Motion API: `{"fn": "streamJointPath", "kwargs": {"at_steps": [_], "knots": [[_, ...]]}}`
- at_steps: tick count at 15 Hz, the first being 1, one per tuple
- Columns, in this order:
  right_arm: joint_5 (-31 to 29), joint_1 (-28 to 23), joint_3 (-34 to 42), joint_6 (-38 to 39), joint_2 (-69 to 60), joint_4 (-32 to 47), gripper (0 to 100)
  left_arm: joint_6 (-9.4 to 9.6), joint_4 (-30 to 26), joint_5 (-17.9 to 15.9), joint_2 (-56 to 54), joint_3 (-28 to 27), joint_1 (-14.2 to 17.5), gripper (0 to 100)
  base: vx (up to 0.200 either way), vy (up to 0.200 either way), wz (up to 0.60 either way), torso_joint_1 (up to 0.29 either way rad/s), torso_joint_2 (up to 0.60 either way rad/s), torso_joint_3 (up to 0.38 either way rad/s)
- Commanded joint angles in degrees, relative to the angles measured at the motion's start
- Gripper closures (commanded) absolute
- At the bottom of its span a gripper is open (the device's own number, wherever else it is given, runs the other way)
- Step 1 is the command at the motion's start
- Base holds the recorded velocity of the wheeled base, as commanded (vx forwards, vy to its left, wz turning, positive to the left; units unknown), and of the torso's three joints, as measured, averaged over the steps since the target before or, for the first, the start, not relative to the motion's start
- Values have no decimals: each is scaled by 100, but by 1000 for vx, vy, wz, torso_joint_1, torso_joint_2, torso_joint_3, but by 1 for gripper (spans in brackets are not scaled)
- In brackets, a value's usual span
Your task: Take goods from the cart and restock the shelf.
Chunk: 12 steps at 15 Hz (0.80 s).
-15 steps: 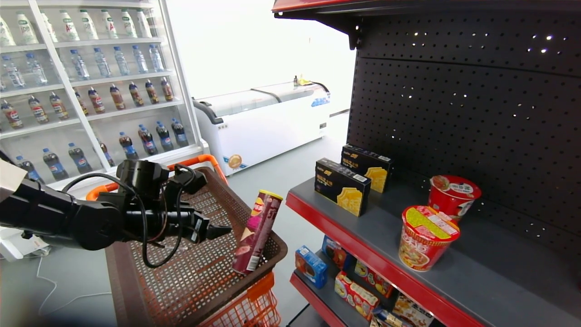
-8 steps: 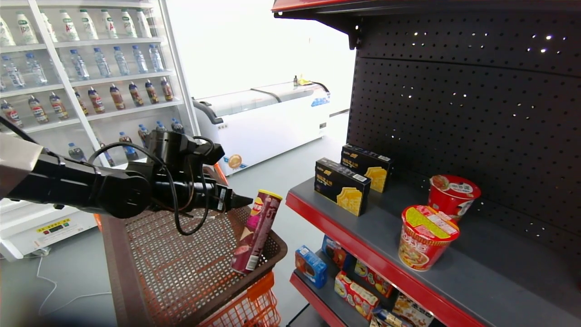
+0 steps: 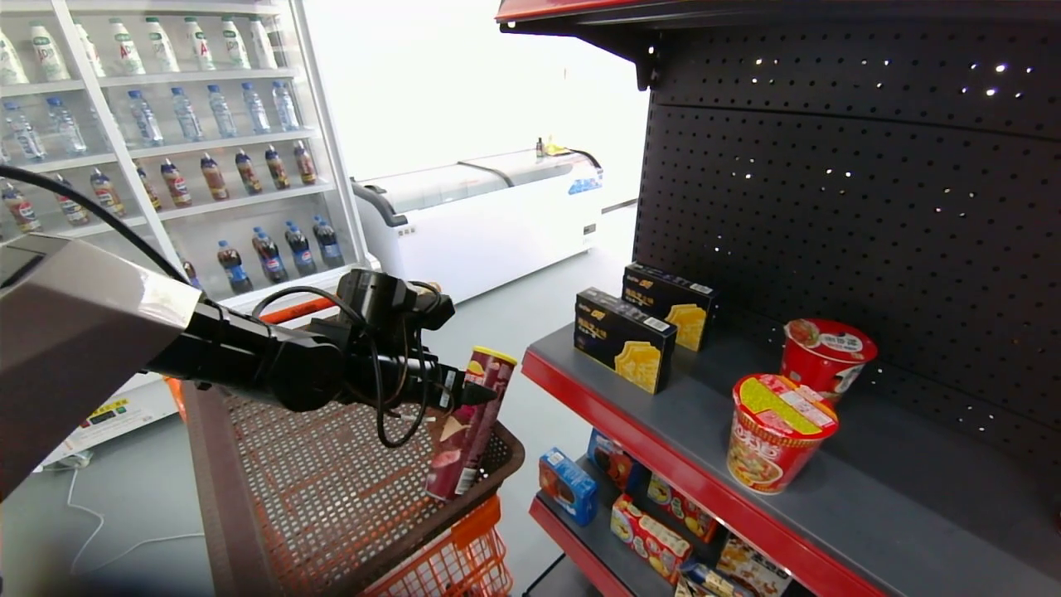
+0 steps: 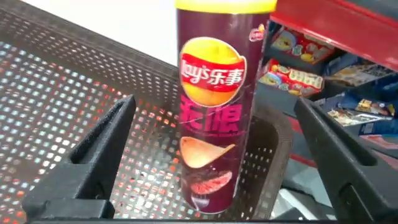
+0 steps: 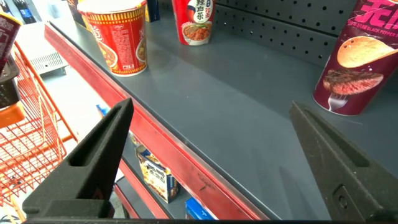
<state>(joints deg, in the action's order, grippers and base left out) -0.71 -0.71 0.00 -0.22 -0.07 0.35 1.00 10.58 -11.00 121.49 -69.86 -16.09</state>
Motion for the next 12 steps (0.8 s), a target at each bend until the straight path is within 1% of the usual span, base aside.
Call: {"fn": "streamJointPath", "kwargs": {"at_steps": [1, 7, 9, 10, 12], "knots": [[0, 0, 0, -4, 7, 0, 0, 14, 23, 1, 270, -36, -43, 0, 0, 0, 0, 0, 0, 0], [0, 0, 0, -4, 7, 0, 0, 49, 5, 62, 727, -344, -87, 0, 0, 0, 0, 0, 0, 0], [0, 0, 0, -4, 7, 0, 0, 111, 5, 27, 841, -440, -87, 0, 0, 0, 0, 0, 0, 0], [0, 0, 0, -4, 7, 0, 0, 146, -3, 27, 938, -572, -87, 0, 0, 0, 0, 0, 0, 0], [0, 0, 0, -4, 7, 0, 0, 155, -3, 19, 1008, -722, -78, 0, 0, 0, 0, 0, 0, 0]]}}
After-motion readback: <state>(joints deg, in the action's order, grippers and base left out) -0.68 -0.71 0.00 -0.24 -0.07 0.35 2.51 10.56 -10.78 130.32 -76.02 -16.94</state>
